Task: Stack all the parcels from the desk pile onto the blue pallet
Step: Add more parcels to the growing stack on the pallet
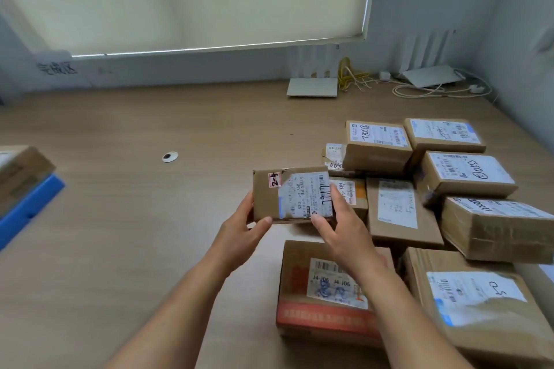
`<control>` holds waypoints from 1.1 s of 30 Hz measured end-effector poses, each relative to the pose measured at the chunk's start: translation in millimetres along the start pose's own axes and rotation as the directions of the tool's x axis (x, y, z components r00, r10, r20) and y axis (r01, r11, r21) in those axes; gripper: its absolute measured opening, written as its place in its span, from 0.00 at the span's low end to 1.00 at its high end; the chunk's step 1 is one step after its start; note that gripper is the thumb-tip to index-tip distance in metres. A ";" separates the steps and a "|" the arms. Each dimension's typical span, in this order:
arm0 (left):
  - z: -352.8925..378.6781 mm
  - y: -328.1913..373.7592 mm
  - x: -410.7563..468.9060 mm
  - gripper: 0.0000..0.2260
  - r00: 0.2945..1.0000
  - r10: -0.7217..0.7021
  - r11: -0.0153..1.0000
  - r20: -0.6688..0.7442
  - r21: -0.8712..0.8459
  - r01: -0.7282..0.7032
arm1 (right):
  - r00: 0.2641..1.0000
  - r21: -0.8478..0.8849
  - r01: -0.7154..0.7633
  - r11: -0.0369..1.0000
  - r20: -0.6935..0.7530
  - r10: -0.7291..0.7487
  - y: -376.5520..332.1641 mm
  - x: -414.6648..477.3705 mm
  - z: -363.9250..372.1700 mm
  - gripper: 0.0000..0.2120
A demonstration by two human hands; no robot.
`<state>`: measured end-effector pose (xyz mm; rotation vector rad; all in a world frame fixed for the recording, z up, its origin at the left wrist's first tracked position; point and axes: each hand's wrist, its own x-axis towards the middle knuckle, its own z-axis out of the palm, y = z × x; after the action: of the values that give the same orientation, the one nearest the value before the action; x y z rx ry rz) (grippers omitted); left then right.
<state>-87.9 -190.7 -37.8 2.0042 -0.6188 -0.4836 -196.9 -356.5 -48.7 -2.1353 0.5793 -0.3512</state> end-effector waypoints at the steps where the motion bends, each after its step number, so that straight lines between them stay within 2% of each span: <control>1: -11.8 -4.4 -5.7 0.26 1.000 0.004 1.000 -0.018 -0.002 -0.004 | 1.000 0.002 0.018 1.000 0.000 -0.018 -9.6 -1.1 8.5 0.33; 8: -111.9 -41.6 -57.9 0.27 0.986 0.001 1.000 -0.164 -0.025 -0.005 | 0.990 0.027 0.139 0.990 0.027 -0.140 -83.2 -16.7 89.7 0.32; 17: -225.9 -104.3 -122.4 0.27 0.947 -0.075 0.995 -0.312 -0.084 0.052 | 0.965 0.064 0.242 0.968 0.085 -0.247 -170.6 -41.1 204.0 0.31; 23: -290.4 -137.7 -168.2 0.28 0.920 -0.127 0.992 -0.371 -0.040 0.120 | 0.944 0.095 0.295 0.951 0.127 -0.306 -218.9 -63.4 275.4 0.30; 33: -378.8 -196.1 -210.9 0.27 0.867 -0.143 0.990 -0.477 -0.071 0.124 | 0.917 0.127 0.367 0.922 0.116 -0.381 -281.6 -83.0 372.9 0.28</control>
<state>2.9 275.7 -13.8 2.0332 -0.1581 -0.0598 -23.8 85.3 -39.6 -2.1441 0.0643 -0.4277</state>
